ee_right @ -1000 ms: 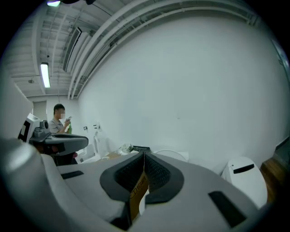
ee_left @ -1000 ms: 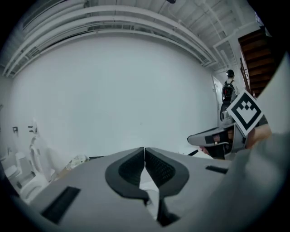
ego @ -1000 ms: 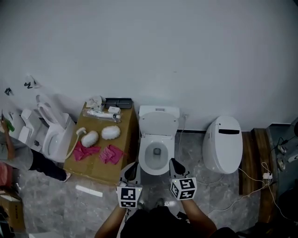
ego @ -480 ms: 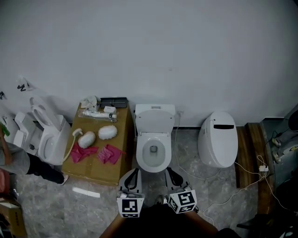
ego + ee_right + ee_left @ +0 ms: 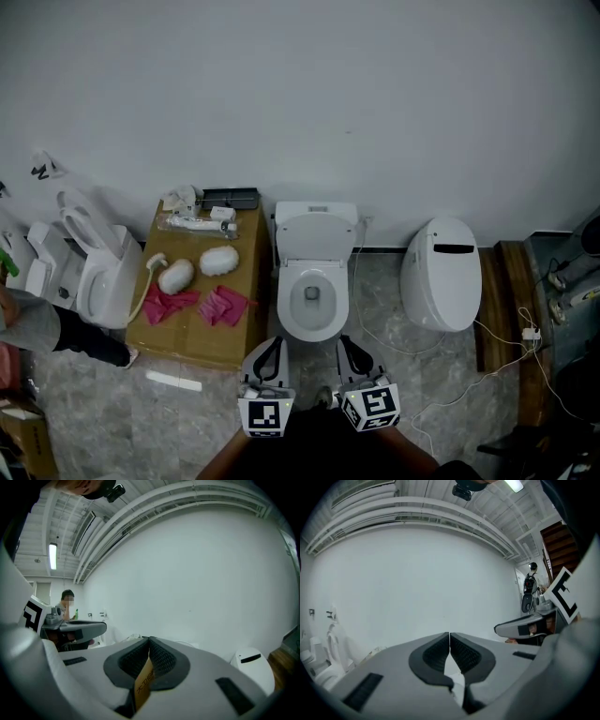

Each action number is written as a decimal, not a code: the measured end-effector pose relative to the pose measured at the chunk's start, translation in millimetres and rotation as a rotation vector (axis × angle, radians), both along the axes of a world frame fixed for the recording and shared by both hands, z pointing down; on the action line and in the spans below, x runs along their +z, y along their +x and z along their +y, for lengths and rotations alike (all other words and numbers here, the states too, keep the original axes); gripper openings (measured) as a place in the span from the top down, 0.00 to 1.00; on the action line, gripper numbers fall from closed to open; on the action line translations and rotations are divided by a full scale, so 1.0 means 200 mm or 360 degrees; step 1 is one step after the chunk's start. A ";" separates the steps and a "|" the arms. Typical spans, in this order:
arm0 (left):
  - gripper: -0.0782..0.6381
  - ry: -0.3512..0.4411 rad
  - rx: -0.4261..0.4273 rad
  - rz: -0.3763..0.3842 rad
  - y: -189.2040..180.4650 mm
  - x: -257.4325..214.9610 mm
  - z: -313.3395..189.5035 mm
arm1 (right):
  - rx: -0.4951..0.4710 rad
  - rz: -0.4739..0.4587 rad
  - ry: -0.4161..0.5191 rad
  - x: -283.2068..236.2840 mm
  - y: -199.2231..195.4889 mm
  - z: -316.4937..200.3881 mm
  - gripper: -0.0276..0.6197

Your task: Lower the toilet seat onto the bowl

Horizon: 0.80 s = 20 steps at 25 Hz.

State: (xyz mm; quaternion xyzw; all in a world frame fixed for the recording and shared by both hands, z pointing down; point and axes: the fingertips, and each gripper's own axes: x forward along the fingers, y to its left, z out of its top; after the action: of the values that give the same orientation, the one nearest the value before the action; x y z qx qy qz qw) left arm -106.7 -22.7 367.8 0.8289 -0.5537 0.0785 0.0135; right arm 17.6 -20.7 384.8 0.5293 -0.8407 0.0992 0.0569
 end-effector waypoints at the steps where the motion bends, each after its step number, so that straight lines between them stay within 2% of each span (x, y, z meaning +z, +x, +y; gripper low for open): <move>1: 0.87 -0.0011 -0.0002 0.0003 0.00 0.01 0.00 | 0.0001 0.0008 -0.0001 0.00 0.00 0.00 0.91; 10: 0.87 -0.0096 -0.0043 0.0004 -0.05 0.05 0.04 | 0.0020 0.0033 0.0008 0.00 -0.01 0.01 0.91; 14: 0.87 -0.0057 -0.0042 0.0035 -0.06 0.03 0.06 | 0.0015 0.0034 0.0012 -0.01 -0.04 0.02 0.91; 20: 0.87 -0.0088 -0.0036 0.0029 -0.09 0.06 0.11 | 0.0015 0.0038 0.0009 0.02 -0.07 0.09 0.91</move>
State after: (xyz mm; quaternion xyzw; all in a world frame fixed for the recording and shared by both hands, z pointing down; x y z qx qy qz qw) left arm -124.5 0.0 379.7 0.8226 -0.5606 0.0860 0.0424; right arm 4.2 -3.5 387.8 0.5346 -0.8377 0.0908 0.0649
